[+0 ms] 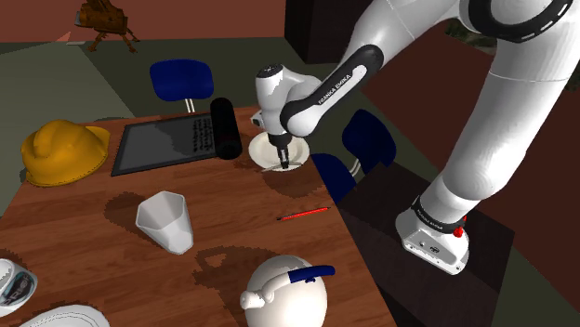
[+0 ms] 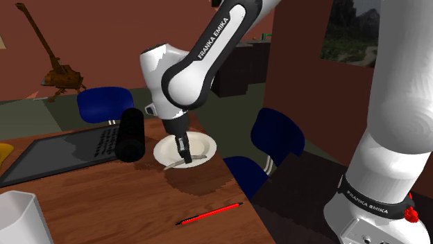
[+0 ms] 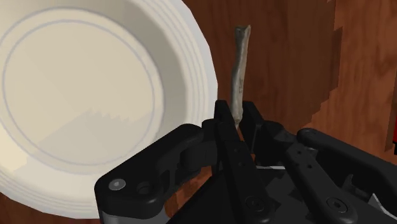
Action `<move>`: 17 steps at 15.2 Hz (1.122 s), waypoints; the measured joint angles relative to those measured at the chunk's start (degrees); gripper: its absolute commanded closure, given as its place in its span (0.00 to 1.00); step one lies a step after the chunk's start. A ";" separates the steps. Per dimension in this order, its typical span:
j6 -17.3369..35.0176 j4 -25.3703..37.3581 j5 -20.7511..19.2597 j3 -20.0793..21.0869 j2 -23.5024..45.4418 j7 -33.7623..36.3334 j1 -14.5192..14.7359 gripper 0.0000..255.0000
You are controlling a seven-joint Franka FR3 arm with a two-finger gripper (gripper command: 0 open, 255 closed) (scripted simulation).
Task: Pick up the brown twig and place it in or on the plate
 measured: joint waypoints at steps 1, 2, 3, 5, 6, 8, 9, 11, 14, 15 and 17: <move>-0.56 -0.07 0.61 0.25 -0.78 -0.46 -0.19 1.00; -1.14 -0.17 1.25 0.47 -1.61 -1.01 -0.43 1.00; -1.98 0.13 1.89 0.71 -2.31 -1.51 -0.57 1.00; -3.14 0.30 2.90 1.06 -3.53 -2.24 -0.79 1.00; -3.86 0.63 3.35 1.21 -4.01 -2.59 -0.86 1.00; -4.73 1.87 3.23 0.49 -3.84 -4.36 -1.84 1.00; -5.35 3.38 2.70 -0.01 -2.88 -4.98 -2.17 1.00; -6.11 5.38 2.04 -1.06 -1.74 -6.85 -3.24 1.00; -7.89 10.43 0.46 -2.76 1.60 -9.28 -4.43 1.00; -8.53 12.01 0.14 -3.27 2.47 -10.30 -4.91 1.00; -8.78 13.35 -0.34 -3.84 3.53 -11.18 -5.35 1.00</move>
